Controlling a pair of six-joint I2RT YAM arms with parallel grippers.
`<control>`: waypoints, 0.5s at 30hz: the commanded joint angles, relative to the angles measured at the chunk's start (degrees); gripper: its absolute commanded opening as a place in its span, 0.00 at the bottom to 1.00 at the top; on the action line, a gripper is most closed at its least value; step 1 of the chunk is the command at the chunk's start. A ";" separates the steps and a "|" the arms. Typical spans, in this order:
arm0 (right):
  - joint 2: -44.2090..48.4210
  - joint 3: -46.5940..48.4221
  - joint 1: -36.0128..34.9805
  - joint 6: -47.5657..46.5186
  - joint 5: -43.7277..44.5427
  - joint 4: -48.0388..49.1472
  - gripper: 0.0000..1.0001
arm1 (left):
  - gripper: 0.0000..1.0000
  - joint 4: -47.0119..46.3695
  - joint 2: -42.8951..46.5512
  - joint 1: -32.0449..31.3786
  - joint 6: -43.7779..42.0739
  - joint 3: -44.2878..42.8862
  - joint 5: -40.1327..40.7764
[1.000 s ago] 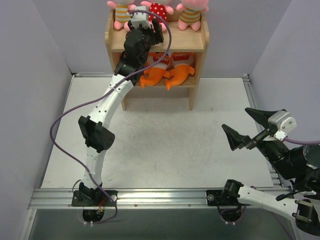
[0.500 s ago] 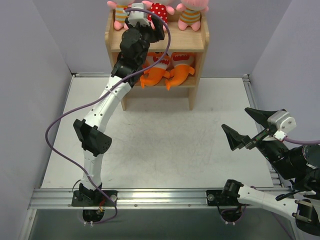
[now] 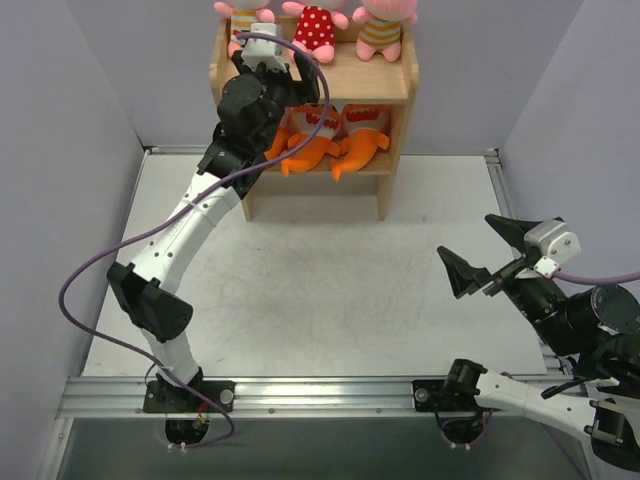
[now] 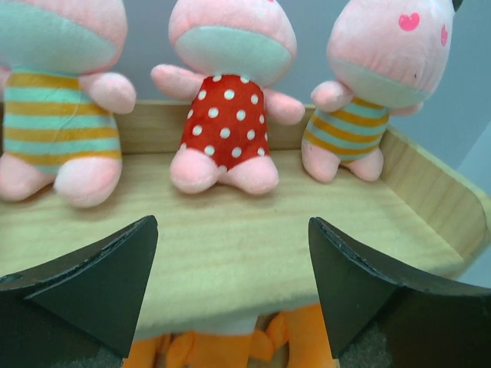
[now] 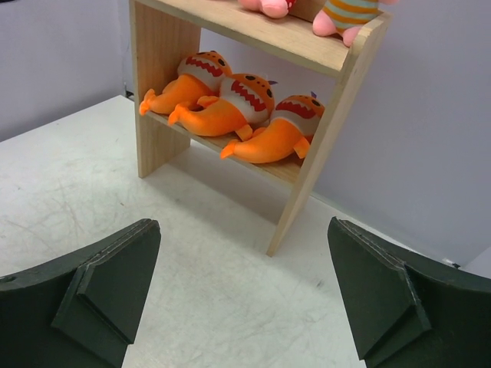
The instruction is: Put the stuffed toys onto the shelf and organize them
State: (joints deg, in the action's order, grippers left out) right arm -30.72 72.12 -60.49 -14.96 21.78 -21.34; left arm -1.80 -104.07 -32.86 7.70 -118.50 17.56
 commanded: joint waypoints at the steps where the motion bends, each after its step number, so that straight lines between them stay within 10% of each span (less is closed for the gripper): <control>1: -1.71 -1.62 -0.51 0.20 3.00 4.11 0.96 | 0.88 -2.51 11.31 -0.18 -3.30 8.32 0.01; 15: 2.41 -14.18 -0.51 5.46 15.11 14.30 0.99 | 0.94 7.77 53.31 0.43 -9.90 50.08 16.08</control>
State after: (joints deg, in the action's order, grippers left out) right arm -30.20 60.12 -60.49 -12.32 29.95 -13.63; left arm 1.72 -57.19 -32.88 -0.38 -73.93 27.22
